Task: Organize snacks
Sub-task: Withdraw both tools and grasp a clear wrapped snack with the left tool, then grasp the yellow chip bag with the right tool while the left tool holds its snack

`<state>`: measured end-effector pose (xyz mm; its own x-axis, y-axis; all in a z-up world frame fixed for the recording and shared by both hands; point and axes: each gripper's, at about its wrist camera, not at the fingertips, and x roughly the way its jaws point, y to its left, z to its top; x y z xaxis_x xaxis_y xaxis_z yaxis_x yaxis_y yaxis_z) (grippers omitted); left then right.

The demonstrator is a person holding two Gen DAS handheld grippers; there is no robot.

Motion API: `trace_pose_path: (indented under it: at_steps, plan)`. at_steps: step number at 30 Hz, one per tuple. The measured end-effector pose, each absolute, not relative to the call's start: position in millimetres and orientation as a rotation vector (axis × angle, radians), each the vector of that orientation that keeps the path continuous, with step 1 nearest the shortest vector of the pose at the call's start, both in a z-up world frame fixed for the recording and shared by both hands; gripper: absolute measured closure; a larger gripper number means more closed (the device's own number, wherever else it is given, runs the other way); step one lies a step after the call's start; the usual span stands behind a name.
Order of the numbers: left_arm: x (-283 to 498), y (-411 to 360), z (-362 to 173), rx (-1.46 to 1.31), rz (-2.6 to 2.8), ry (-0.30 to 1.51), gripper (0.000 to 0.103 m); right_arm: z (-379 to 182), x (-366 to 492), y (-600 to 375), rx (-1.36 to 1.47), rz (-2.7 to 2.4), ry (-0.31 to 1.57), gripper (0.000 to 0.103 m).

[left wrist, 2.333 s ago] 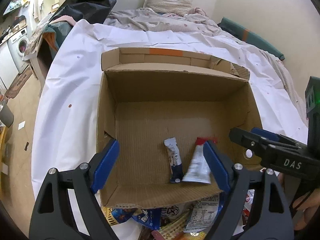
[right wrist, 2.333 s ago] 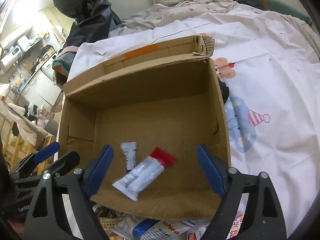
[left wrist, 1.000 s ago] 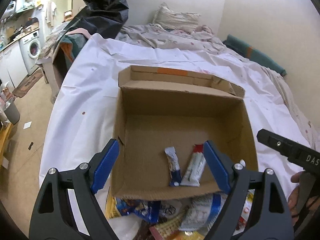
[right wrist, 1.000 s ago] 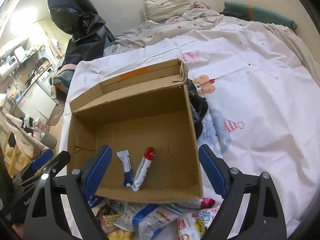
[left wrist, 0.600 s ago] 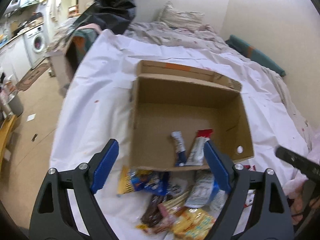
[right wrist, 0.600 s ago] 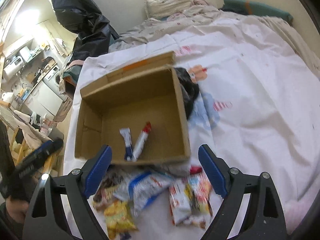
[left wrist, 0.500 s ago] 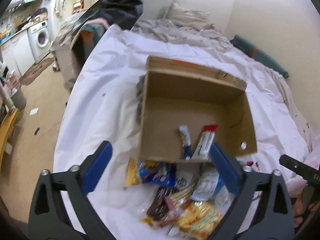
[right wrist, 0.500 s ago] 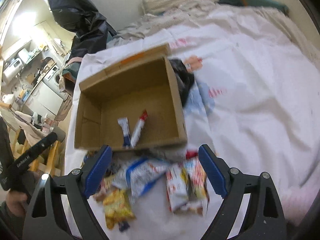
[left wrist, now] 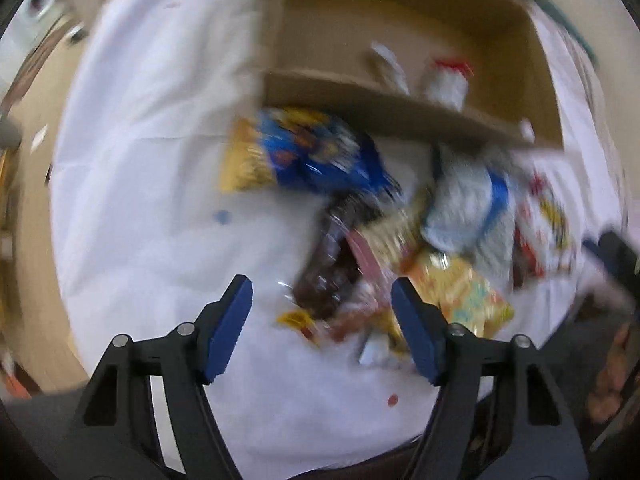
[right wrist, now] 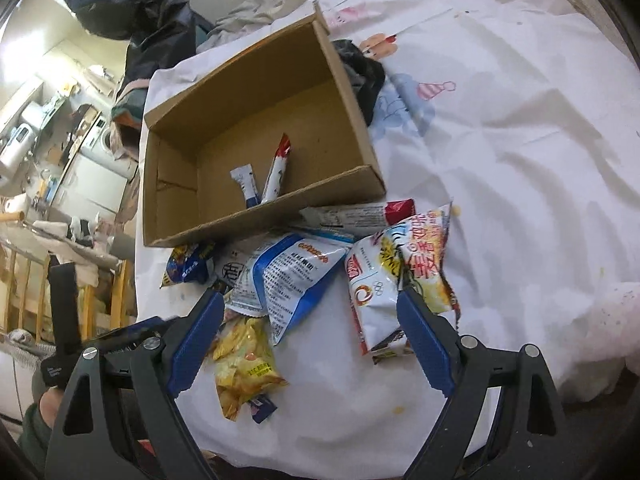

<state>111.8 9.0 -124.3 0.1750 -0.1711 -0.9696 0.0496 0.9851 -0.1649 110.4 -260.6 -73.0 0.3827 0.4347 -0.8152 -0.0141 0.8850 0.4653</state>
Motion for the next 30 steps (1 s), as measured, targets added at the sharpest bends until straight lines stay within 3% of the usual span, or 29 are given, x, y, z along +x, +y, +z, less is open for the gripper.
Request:
trace_pose_path:
  at_steps: [2, 9, 10, 12, 14, 23, 27, 30]
  plan:
    - [108, -7, -129, -0.018, -0.212, 1.408, 0.044, -75, 111, -260, 0.412, 0.294, 1.163, 0.013]
    - [101, -32, -150, 0.101, -0.271, 1.457, 0.047, -80, 114, -258, 0.38, 0.274, 1.179, 0.013]
    - [101, -32, -150, 0.091, -0.272, 1.453, 0.051, -82, 115, -256, 0.375, 0.274, 1.185, 0.013]
    - [101, -32, -150, 0.05, -0.315, 1.463, 0.08, -83, 114, -254, 0.373, 0.279, 1.191, 0.013]
    - [99, -35, -150, 0.054, -0.327, 1.472, 0.09, -84, 113, -251, 0.376, 0.291, 1.193, 0.013]
    - [80, -25, -118, -0.062, -0.351, 1.414, 0.091, -89, 116, -232, 0.392, 0.366, 1.225, 0.012]
    - [75, -9, -75, -0.142, -0.297, 1.303, 0.091, -107, 117, -229, 0.482, 0.409, 1.318, 0.013]
    - [80, 5, -73, -0.196, -0.21, 1.273, 0.091, -125, 116, -220, 0.533, 0.449, 1.407, 0.013]
